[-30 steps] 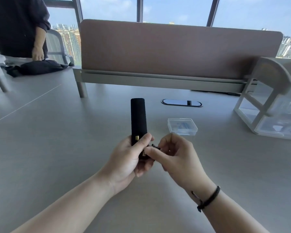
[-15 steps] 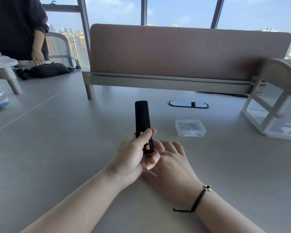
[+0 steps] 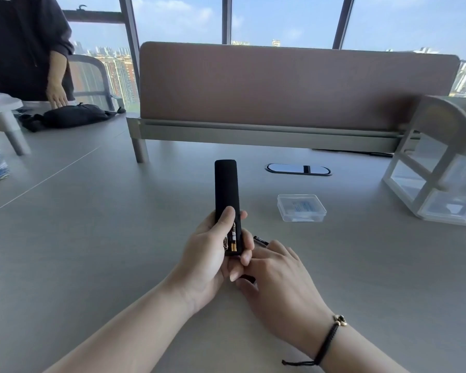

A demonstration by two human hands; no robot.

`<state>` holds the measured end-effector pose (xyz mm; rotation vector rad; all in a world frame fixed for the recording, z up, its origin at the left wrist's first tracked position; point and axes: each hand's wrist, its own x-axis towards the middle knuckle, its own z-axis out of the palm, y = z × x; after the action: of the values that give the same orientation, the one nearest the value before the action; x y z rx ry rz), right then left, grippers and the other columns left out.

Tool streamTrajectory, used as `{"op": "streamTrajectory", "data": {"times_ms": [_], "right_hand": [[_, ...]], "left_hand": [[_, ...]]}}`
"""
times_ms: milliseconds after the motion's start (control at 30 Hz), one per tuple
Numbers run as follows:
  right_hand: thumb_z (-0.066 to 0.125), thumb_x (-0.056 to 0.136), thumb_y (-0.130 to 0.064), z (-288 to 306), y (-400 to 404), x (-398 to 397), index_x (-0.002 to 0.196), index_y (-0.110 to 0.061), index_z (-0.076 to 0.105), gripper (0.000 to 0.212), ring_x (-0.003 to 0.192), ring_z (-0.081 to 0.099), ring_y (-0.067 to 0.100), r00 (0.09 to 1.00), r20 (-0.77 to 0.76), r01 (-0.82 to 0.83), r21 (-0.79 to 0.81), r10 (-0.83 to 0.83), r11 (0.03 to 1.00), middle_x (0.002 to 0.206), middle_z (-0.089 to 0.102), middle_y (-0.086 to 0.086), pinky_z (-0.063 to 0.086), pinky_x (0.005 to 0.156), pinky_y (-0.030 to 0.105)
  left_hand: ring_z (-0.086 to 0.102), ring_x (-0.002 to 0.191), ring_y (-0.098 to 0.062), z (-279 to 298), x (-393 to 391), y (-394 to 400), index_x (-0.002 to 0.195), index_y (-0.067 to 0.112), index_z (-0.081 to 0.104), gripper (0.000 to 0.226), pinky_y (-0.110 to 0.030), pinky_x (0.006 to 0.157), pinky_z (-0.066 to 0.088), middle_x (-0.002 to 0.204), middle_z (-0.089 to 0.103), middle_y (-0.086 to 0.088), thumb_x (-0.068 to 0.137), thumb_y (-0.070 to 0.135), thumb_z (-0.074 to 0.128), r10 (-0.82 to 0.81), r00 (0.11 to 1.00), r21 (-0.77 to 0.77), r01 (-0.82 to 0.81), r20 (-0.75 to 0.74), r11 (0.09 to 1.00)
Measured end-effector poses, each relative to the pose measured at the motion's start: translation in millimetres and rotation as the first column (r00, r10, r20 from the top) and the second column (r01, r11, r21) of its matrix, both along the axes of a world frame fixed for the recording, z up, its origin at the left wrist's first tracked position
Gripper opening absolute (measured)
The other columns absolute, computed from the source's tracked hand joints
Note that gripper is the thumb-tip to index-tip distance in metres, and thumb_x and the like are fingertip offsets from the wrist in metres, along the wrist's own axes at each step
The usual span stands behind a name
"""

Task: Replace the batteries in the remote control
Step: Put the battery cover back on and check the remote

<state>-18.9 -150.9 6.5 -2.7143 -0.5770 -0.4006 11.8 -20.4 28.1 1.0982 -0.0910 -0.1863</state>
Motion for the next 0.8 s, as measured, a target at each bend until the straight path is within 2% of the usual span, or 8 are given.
{"op": "streamTrajectory", "data": {"times_ms": [100,167,300,433,600,700,767,800], "right_hand": [[0.064,0.076,-0.022,4.9,0.0,-0.4,0.084,-0.034,0.067,0.015,0.086,0.050,0.015,0.993,-0.118,0.016,0.071,-0.008,0.997,0.088,0.063,-0.022,0.042,0.076,0.026],[0.066,0.075,-0.022,8.7,-1.9,-1.8,0.087,-0.032,0.069,0.016,0.089,0.051,0.010,0.977,-0.205,0.088,0.125,-0.061,0.988,0.087,0.062,-0.021,0.043,0.077,0.023],[0.068,0.070,-0.024,15.8,-6.5,-6.8,0.100,-0.035,0.067,0.032,0.093,0.062,0.012,0.942,-0.316,0.158,0.133,-0.109,0.978,0.098,0.072,-0.016,0.052,0.082,0.031],[0.069,0.074,-0.025,20.5,-5.6,-9.3,0.107,-0.034,0.065,0.035,0.096,0.062,0.017,0.924,-0.357,0.181,0.098,-0.136,0.979,0.102,0.070,-0.013,0.053,0.082,0.034],[0.076,0.072,-0.030,29.2,-8.9,-9.3,0.113,-0.034,0.065,0.042,0.098,0.059,0.013,0.880,-0.455,0.196,0.091,-0.134,0.976,0.108,0.065,-0.015,0.052,0.084,0.031],[0.077,0.072,-0.033,34.2,-13.0,-7.2,0.100,-0.029,0.072,0.029,0.080,0.060,0.009,0.866,-0.491,0.170,0.099,-0.101,0.980,0.092,0.069,-0.010,0.052,0.069,0.024],[0.075,0.076,-0.032,36.0,-18.0,-3.8,0.088,-0.025,0.075,0.014,0.053,0.053,0.003,0.864,-0.502,0.141,0.164,-0.040,0.976,0.067,0.067,-0.015,0.041,0.047,0.015],[0.074,0.078,-0.030,37.5,-20.3,-2.5,0.085,-0.024,0.075,0.010,0.043,0.046,0.003,0.850,-0.527,0.144,0.225,-0.003,0.964,0.052,0.061,-0.018,0.034,0.041,0.013]], "left_hand": [[0.047,0.041,-0.020,-2.1,1.8,0.7,0.111,0.002,0.054,0.031,-0.024,0.036,0.030,0.062,0.056,-0.014,0.099,0.030,0.046,0.021,1.000,0.000,-0.021,-0.011,1.000],[0.046,0.046,-0.021,-3.9,2.8,0.6,0.109,0.003,0.056,0.031,-0.027,0.040,0.030,0.063,0.056,-0.013,0.099,0.031,0.047,0.033,0.999,0.010,-0.033,-0.017,0.999],[0.045,0.048,-0.023,-8.0,2.7,-2.8,0.107,0.005,0.060,0.039,-0.040,0.056,0.030,0.063,0.055,-0.012,0.095,0.040,0.049,0.036,0.999,0.032,-0.035,-0.027,0.999],[0.044,0.049,-0.024,-9.0,1.6,-4.6,0.105,0.005,0.063,0.053,-0.034,0.055,0.027,0.066,0.054,-0.014,0.096,0.051,0.039,0.033,0.999,0.017,-0.033,-0.042,0.999],[0.042,0.055,-0.025,-10.2,4.0,-1.5,0.112,0.002,0.063,0.054,-0.036,0.059,0.034,0.071,0.053,-0.016,0.099,0.047,0.035,0.037,0.999,-0.034,-0.038,-0.030,0.999],[0.047,0.059,-0.026,-9.5,4.9,-1.8,0.114,0.002,0.062,0.052,-0.036,0.061,0.033,0.073,0.055,-0.016,0.100,0.044,0.035,0.056,0.998,-0.056,-0.058,-0.023,0.997],[0.049,0.063,-0.026,-9.2,5.5,-1.5,0.114,0.002,0.062,0.051,-0.036,0.063,0.034,0.074,0.056,-0.014,0.100,0.044,0.035,0.066,0.997,-0.071,-0.069,-0.039,0.995],[0.050,0.064,-0.025,-8.4,5.5,-1.0,0.114,0.003,0.062,0.051,-0.036,0.064,0.035,0.075,0.057,-0.013,0.100,0.044,0.035,0.065,0.996,-0.079,-0.069,-0.053,0.994]]}}
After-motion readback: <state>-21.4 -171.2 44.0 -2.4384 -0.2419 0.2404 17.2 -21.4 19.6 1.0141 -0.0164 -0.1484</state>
